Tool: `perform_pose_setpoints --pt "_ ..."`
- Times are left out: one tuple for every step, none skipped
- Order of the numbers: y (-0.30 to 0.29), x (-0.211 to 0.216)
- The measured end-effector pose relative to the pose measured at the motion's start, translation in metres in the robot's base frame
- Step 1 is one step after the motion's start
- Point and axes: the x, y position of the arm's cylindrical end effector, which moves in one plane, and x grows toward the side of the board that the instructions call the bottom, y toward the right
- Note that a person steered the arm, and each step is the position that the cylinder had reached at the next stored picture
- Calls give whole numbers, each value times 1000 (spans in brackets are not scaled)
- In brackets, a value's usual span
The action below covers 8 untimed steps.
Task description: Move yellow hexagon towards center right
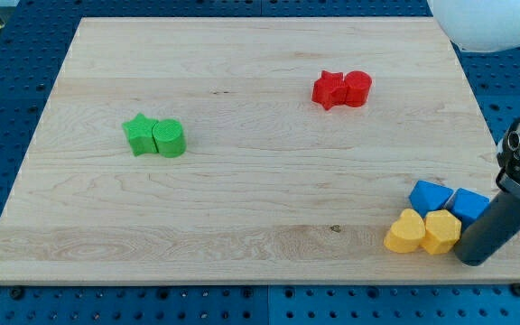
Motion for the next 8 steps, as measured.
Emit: perform_pose_setpoints --pt "-1 0" --pt "-6 0" --pt "-23 0" --pt "-33 0" --pt "-32 0" --pt "-13 0" --pt "-11 0" --pt "-11 0"
